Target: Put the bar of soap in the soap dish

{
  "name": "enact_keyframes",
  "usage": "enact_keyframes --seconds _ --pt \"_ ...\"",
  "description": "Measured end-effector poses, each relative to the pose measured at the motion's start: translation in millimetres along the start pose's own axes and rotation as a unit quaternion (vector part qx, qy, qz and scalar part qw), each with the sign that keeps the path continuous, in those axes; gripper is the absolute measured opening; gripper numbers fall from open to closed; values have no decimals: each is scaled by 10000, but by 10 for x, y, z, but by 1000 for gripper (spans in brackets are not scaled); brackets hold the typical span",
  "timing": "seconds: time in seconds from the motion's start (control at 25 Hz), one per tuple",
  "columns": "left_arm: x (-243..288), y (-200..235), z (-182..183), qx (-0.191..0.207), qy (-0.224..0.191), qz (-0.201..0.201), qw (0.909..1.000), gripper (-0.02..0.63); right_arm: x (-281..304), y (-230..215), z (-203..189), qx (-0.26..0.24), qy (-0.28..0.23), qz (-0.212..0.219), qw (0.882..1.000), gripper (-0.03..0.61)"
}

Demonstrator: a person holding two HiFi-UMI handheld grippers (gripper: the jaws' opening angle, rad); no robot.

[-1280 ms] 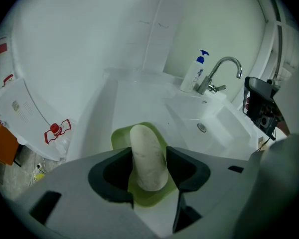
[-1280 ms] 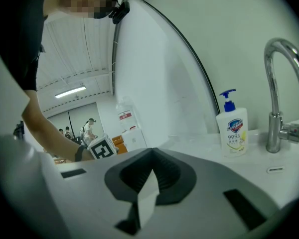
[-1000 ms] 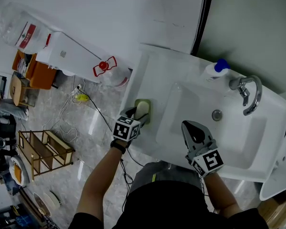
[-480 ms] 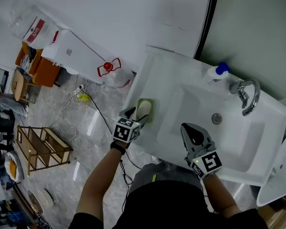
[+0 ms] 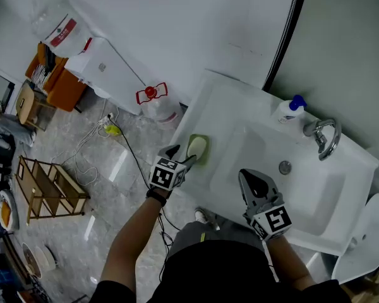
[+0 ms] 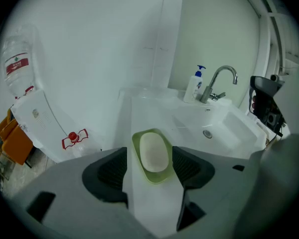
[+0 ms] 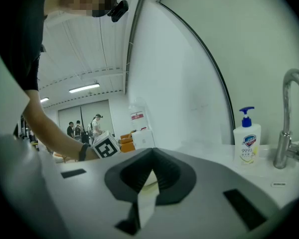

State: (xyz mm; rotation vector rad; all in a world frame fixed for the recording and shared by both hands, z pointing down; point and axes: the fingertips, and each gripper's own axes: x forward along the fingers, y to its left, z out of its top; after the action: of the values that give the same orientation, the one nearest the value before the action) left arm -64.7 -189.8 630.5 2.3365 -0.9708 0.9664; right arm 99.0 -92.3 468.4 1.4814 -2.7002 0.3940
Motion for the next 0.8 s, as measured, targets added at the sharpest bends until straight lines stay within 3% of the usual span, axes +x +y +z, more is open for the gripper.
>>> enact_keyframes --seconds 0.8 --pt "-427 111 -23 -424 -510 1 9978 121 -207 346 369 -405 -193 -180 9988 12"
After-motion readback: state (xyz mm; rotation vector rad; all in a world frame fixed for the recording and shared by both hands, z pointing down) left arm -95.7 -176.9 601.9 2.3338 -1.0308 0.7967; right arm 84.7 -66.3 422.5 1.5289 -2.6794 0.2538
